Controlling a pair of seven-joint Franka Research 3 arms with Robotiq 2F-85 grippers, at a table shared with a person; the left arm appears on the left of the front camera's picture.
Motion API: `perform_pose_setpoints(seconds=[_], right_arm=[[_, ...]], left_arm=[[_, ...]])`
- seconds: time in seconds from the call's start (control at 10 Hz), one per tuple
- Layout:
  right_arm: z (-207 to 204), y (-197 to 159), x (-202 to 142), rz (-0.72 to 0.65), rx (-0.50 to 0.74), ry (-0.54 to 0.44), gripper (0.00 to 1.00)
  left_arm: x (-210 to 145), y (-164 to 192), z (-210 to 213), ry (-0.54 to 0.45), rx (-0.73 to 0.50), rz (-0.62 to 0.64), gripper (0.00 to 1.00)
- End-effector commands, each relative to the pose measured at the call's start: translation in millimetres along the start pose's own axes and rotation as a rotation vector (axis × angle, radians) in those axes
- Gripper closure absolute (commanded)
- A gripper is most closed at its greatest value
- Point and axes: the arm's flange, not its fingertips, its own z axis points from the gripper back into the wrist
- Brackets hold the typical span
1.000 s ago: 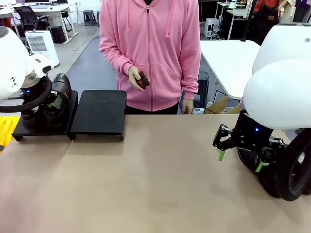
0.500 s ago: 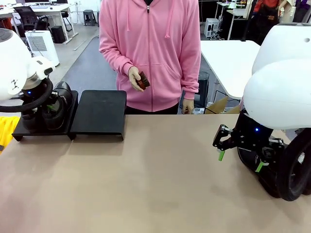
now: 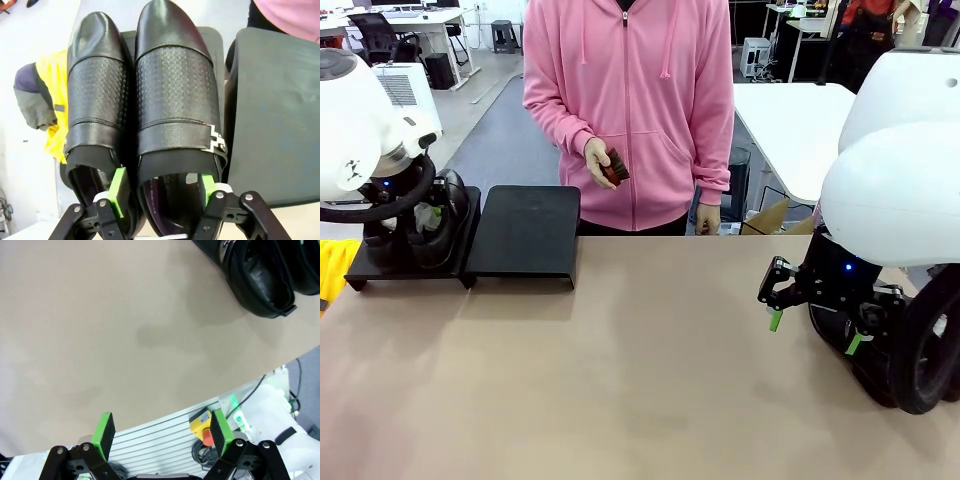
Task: Organize the shoes by placing them on the stand.
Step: Place the Shoe from the middle of the table onto the Shoes Stand, then pick up one Shoe and place it in the middle of the table.
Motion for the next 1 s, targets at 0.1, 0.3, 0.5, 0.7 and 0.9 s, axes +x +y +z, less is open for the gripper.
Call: perform_pose_setpoints(seconds=[0.1,0.3,0.5,0.7,0.9], right_arm=[[2,2,2,0.001,0.011,-0.003,0.00],[2,2,2,0.001,0.011,-0.003,0.00],[2,2,2,0.001,0.011,-0.003,0.00],[2,2,2,0.001,0.011,-0.003,0.00],[2,2,2,0.001,0.011,-0.003,0.00]], left_arm=[[-2,6,-11,0.016,-0.005,0.004,0.29],[-2,6,-11,0.016,-0.005,0.004,0.29],[-2,6,-11,0.016,-0.005,0.004,0.29],[-2,6,-11,0.016,-0.005,0.004,0.29],[-5,-2,24,-0.038,-0.015,-0.012,0.29]])
